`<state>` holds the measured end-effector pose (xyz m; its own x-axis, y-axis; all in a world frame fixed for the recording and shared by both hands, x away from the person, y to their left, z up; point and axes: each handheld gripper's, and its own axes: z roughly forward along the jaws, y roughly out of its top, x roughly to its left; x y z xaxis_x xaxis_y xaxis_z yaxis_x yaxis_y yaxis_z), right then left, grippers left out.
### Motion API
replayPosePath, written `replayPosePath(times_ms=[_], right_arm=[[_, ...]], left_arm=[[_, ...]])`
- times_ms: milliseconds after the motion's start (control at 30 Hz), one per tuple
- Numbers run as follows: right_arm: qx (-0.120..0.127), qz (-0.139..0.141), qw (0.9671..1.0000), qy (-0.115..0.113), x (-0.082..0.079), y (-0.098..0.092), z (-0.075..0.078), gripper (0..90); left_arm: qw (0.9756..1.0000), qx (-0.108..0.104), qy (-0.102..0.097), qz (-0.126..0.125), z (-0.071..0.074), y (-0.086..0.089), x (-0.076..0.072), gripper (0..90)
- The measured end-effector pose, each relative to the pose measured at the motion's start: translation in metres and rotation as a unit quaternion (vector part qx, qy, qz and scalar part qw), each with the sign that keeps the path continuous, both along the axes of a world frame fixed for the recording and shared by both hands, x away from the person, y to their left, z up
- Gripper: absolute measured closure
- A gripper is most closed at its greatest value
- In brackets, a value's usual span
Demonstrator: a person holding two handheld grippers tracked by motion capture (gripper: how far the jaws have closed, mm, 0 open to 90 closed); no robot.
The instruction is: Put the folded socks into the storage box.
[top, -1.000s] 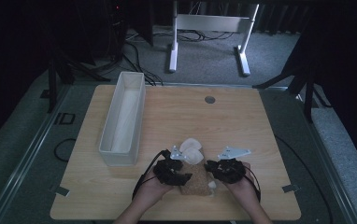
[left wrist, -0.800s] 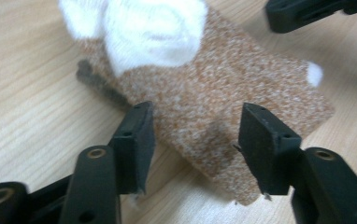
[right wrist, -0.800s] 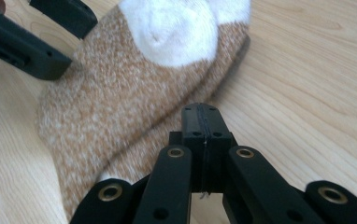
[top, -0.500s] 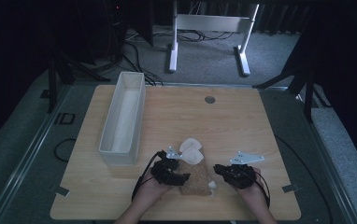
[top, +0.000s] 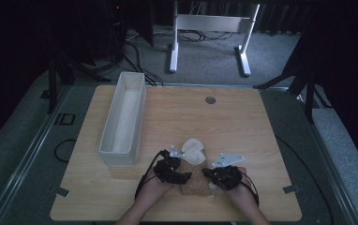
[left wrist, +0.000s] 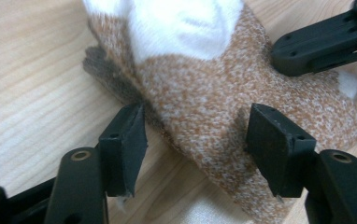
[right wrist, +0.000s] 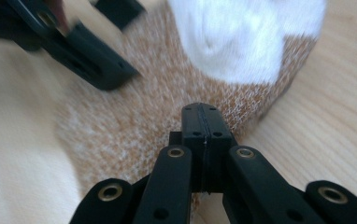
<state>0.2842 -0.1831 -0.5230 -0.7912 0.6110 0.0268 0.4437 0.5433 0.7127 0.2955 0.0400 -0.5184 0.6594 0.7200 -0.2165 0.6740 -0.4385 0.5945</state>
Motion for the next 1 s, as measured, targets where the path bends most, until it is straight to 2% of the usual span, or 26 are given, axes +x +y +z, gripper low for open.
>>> replayPosePath(times_ms=[67, 233, 400, 500, 533, 667, 833, 900, 933, 1000], right_arm=[[0.005, 0.000, 1.0000, 0.006, 0.002, -0.002, -0.003, 90.0], [-0.006, 0.005, 1.0000, -0.001, 0.003, -0.002, -0.006, 90.0], [-0.008, 0.006, 1.0000, -0.001, 0.002, -0.002, -0.008, 90.0], [-0.008, 0.006, 0.9999, 0.000, 0.002, -0.002, -0.008, 90.0], [-0.008, 0.006, 0.9999, 0.000, 0.002, -0.002, -0.009, 90.0], [-0.008, 0.007, 0.9999, 0.001, 0.002, -0.002, -0.010, 90.0], [-0.010, 0.008, 0.9999, 0.003, 0.003, -0.001, -0.010, 90.0], [-0.010, 0.006, 0.9999, 0.003, 0.003, -0.001, -0.010, 90.0], [-0.010, 0.006, 0.9999, 0.003, 0.003, -0.001, -0.010, 90.0], [-0.005, 0.004, 0.9999, 0.007, 0.004, -0.002, -0.011, 90.0]], left_arm=[[0.9999, -0.002, 0.012, 0.005, -0.003, 0.000, 0.004, 33.3], [0.9995, -0.007, 0.029, 0.009, -0.010, 0.000, 0.012, 24.9], [0.9989, -0.017, 0.044, 0.001, -0.015, -0.002, 0.018, 24.5], [0.9976, -0.028, 0.063, 0.005, -0.021, -0.003, 0.023, 21.8], [0.9979, -0.031, 0.057, 0.002, -0.022, -0.003, 0.024, 19.3], [0.9984, -0.021, 0.051, -0.010, -0.021, -0.009, 0.026, 19.3], [0.9976, -0.015, 0.062, -0.027, -0.019, -0.014, 0.032, 25.1], [0.9972, -0.018, 0.066, -0.031, -0.019, -0.015, 0.033, 30.3], [0.9959, -0.029, 0.077, -0.036, -0.019, -0.015, 0.036, 30.3], [0.9943, -0.038, 0.090, -0.042, -0.019, -0.016, 0.038, 41.8]])
